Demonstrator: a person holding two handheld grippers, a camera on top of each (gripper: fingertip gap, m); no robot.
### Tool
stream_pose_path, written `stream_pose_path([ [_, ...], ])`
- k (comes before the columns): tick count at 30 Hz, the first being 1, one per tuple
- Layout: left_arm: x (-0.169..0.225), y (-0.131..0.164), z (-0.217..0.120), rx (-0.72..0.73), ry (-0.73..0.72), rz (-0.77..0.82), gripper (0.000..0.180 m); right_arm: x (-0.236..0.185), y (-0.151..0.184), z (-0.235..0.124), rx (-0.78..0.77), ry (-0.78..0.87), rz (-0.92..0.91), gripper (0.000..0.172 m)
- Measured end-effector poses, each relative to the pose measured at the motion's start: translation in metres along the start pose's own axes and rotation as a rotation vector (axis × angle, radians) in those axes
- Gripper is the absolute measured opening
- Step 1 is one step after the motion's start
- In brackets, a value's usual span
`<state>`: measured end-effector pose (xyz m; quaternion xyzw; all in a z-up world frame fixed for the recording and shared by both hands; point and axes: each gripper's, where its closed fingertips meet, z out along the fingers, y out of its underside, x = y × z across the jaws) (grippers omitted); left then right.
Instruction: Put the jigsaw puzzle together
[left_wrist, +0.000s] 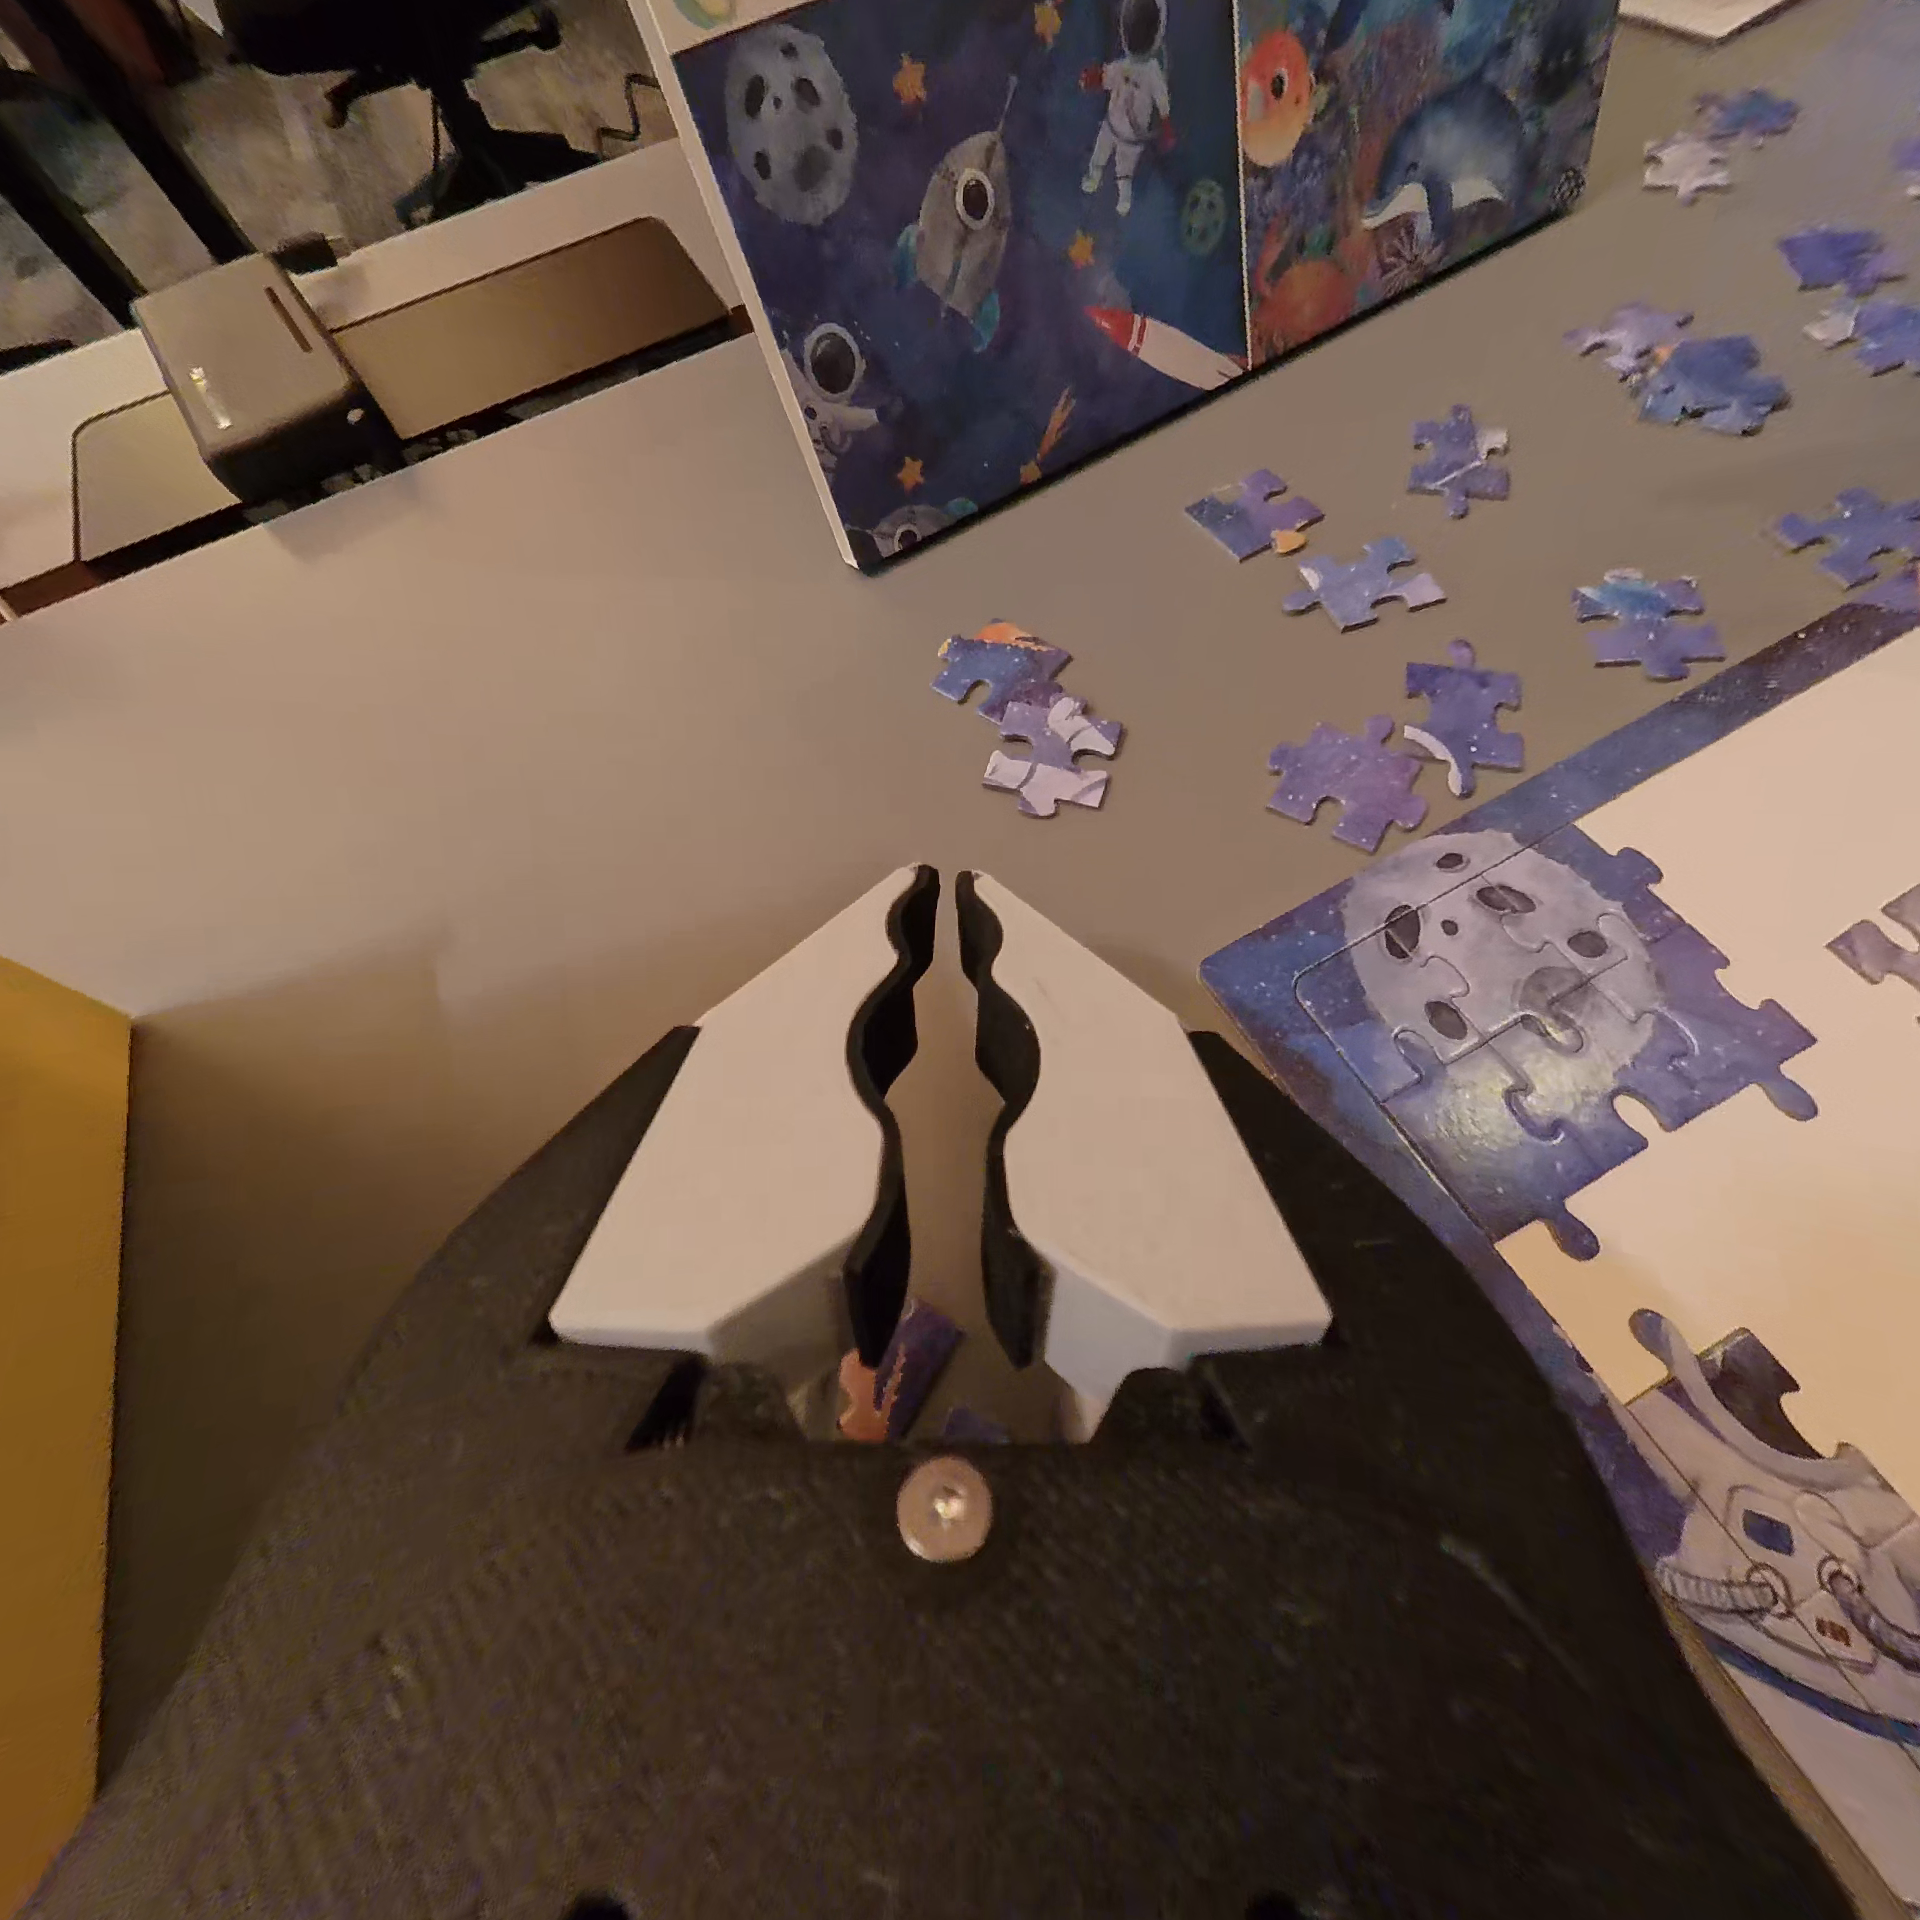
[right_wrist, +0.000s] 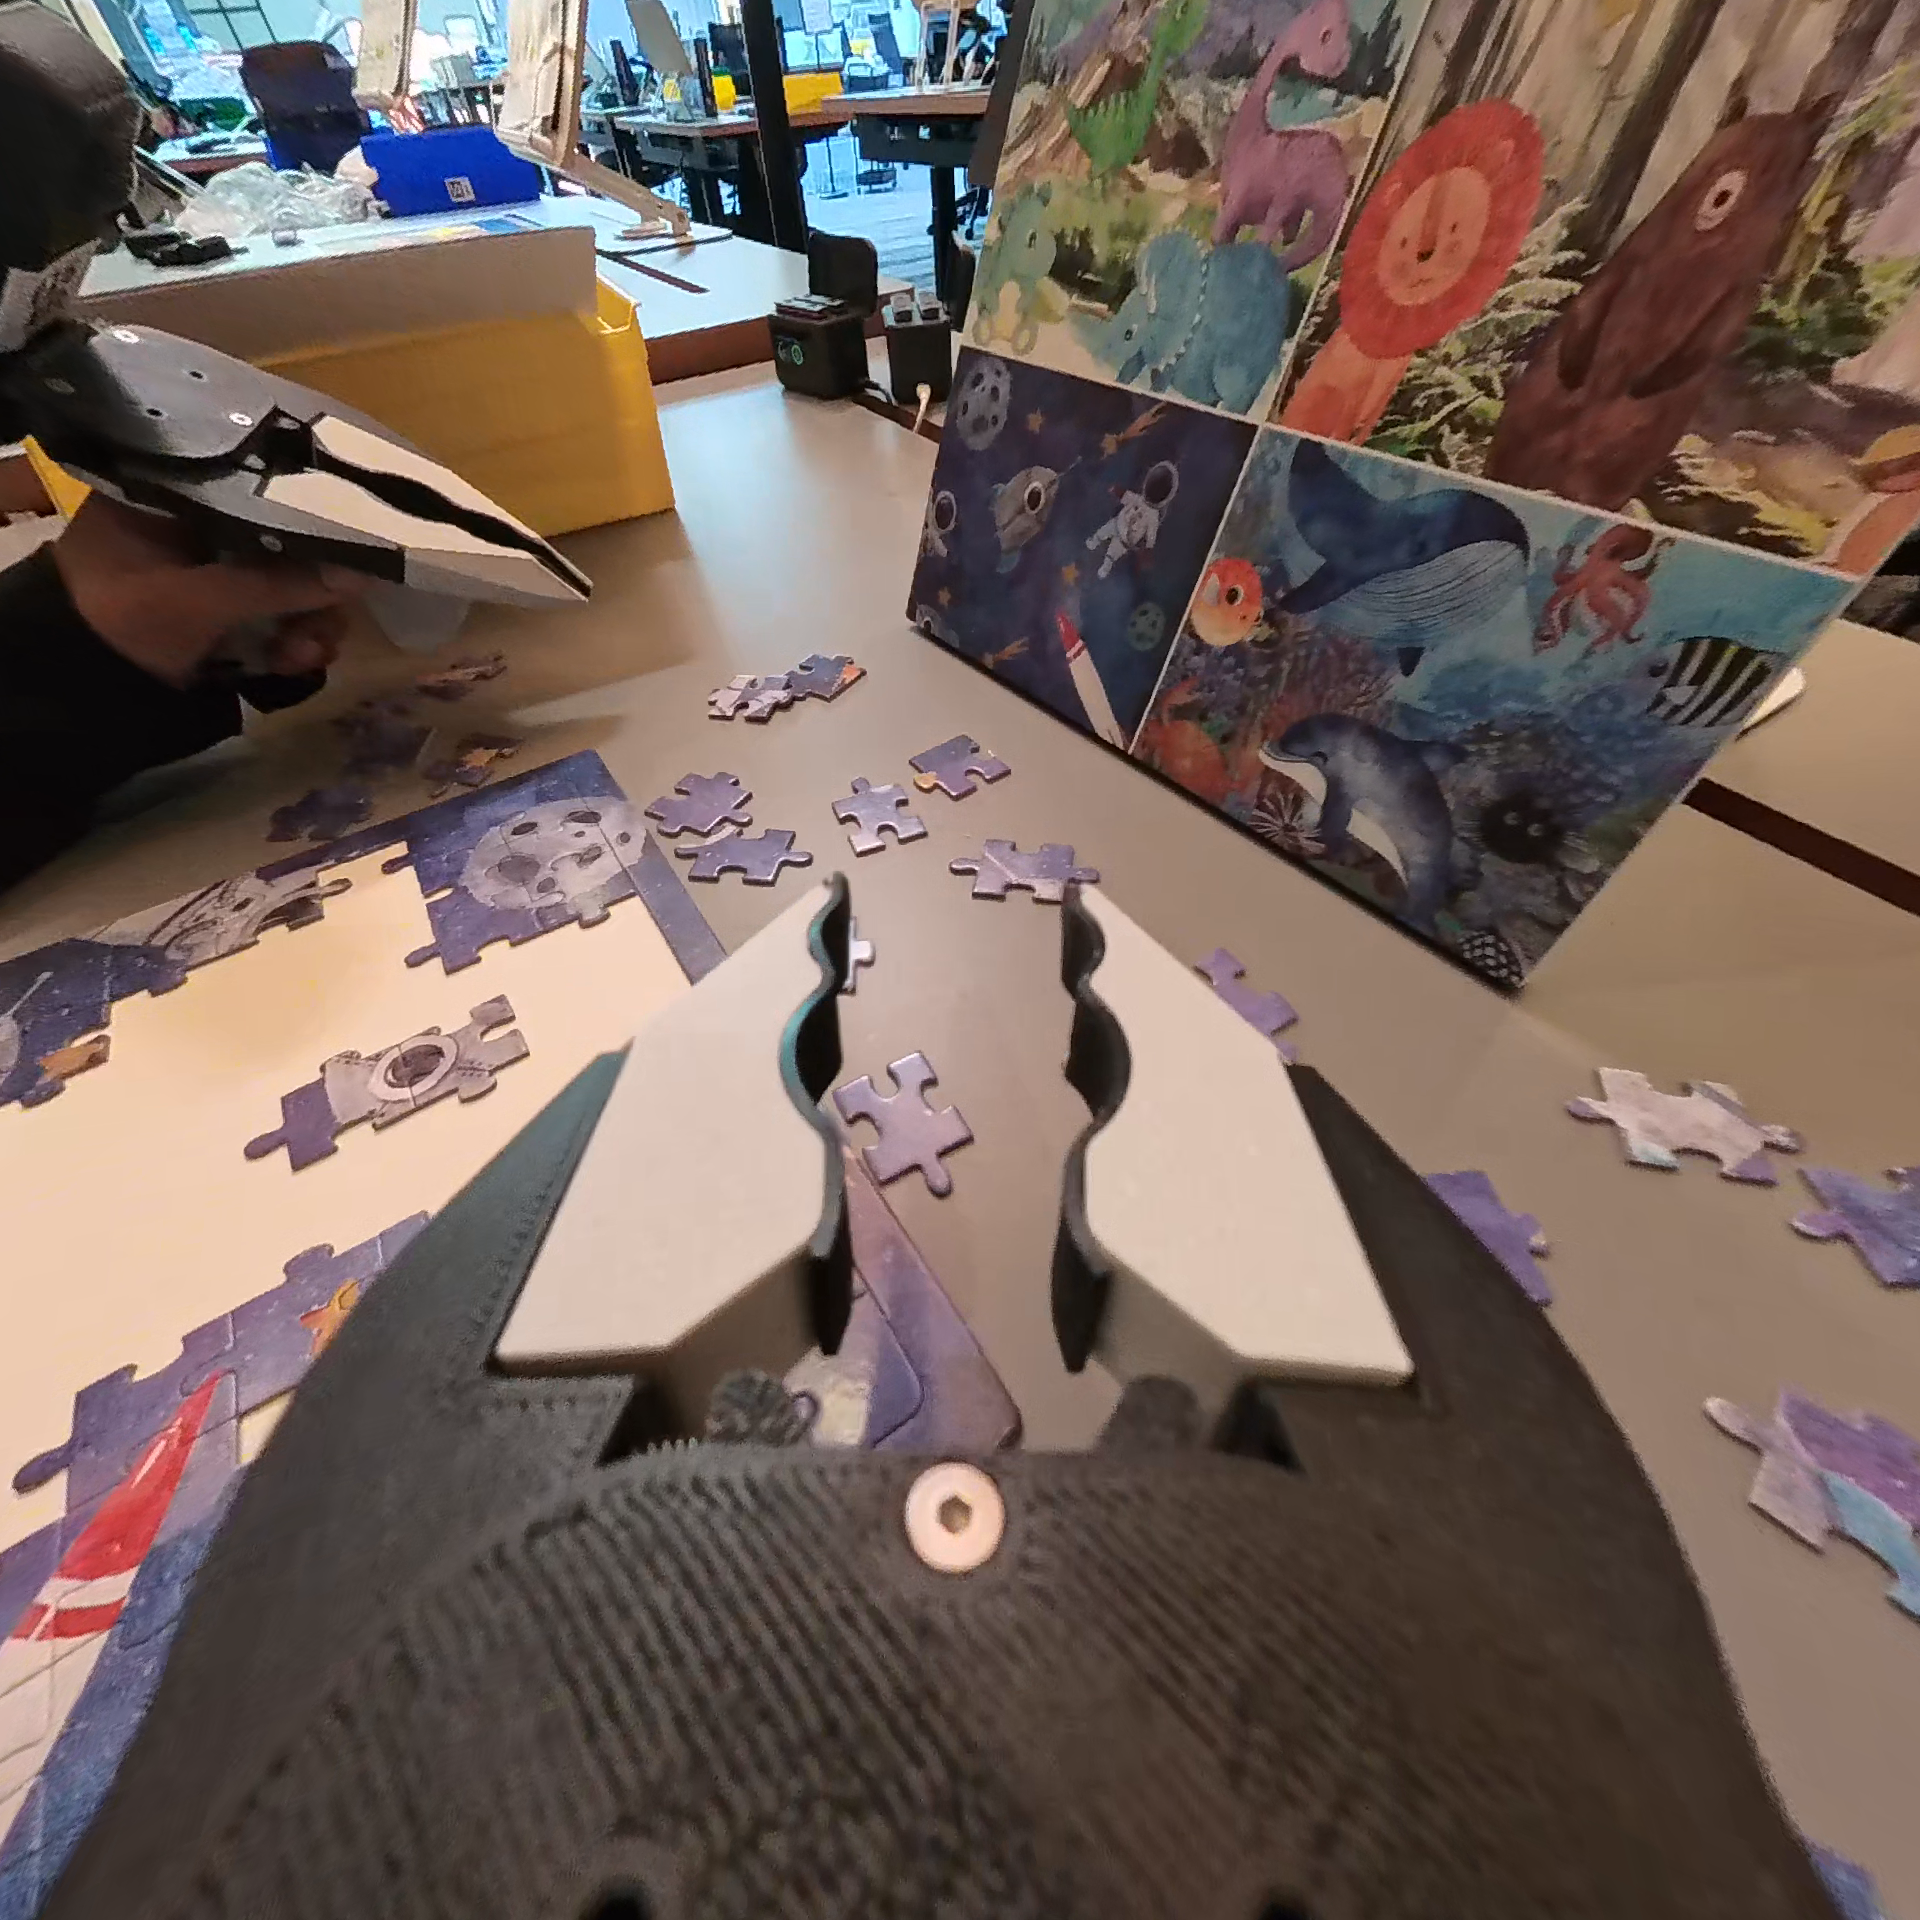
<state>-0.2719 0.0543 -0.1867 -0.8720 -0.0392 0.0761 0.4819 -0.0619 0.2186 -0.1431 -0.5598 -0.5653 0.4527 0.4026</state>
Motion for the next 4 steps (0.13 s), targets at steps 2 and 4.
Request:
stream_pose_path([
  [2, -0.0009, -0.0016, -0.0013, 0.013, 0.005, -0.018, 0.002, 0.0023, -0.0014, -0.0012, 0.006, 0.014, -0.003, 0.038],
  [4, -0.0020, -0.0031, -0.0023, 0.026, 0.009, -0.038, 0.003, 0.0033, -0.0027, -0.0022, 0.013, 0.019, -0.002, 0.037],
])
